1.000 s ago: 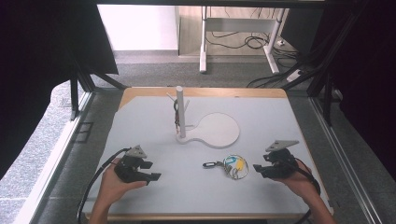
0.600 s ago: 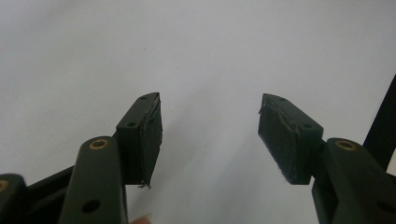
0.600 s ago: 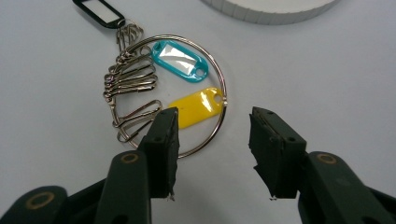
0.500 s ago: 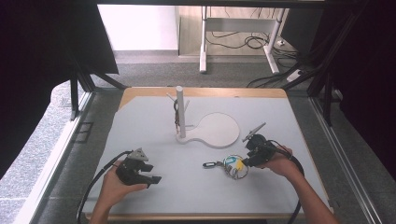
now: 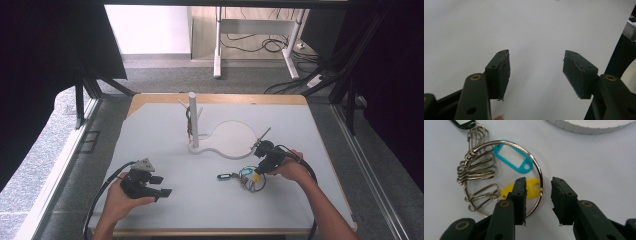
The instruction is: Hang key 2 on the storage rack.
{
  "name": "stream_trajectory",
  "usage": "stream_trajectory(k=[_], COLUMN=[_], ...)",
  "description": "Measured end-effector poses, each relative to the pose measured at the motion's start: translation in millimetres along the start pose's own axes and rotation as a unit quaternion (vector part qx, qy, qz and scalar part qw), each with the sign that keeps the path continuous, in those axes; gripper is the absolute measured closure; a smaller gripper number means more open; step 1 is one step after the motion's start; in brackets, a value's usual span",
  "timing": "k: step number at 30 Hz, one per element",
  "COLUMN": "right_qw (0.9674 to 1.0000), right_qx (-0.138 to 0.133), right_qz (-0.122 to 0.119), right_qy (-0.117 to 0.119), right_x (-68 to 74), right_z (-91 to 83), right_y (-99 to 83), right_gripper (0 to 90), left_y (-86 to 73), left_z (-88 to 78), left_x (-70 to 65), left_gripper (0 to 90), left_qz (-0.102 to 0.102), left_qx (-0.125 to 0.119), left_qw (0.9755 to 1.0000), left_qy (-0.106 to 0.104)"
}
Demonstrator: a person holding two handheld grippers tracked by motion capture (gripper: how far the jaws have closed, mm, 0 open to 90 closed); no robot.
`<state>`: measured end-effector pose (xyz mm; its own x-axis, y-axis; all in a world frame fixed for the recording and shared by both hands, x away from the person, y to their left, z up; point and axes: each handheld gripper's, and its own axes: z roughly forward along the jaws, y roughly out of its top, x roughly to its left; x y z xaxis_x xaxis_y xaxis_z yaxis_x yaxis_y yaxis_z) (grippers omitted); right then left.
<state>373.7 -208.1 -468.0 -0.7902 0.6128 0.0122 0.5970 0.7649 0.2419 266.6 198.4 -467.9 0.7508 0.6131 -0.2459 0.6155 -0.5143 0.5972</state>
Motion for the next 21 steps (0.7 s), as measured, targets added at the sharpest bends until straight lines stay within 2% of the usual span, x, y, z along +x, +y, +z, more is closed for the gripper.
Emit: stream_trajectory(k=[2, 8, 11, 14, 17, 21], right_qw=[0.9999, 0.9994, 0.9994, 0.9991, 0.9980, 0.9982], right_qx=[0.006, 0.028, 0.030, 0.039, 0.060, 0.058], right_qz=[-0.007, -0.017, -0.015, -0.018, -0.017, -0.017], right_qy=[-0.010, -0.007, 0.002, 0.005, 0.002, 0.005], right_x=[-1.2, -0.8, -1.7, -2.0, 0.2, 1.0], right_z=[3.6, 11.4, 12.4, 12.7, 12.5, 6.9], right_y=[4.8, 13.7, 17.7, 19.3, 21.5, 21.5], right_gripper=[68.4, 72.5, 82.2, 83.6, 86.4, 86.7], left_y=[-0.1, -0.7, -1.0, -0.9, -1.1, -1.8], left_z=[-0.4, -1.0, -1.2, -1.9, -2.8, -5.7], left_x=[-0.8, -2.2, -2.9, -3.4, -3.5, -3.9], left_gripper=[39.3, 39.1, 39.0, 38.9, 38.8, 38.6], left_qz=[-0.002, -0.003, -0.002, -0.001, -0.005, -0.004], left_qx=[0.002, 0.002, 0.003, 0.005, 0.004, 0.008], left_qw=[1.0000, 1.0000, 1.0000, 1.0000, 1.0000, 0.9999], left_qy=[0.003, 0.003, 0.004, 0.006, 0.007, 0.011])
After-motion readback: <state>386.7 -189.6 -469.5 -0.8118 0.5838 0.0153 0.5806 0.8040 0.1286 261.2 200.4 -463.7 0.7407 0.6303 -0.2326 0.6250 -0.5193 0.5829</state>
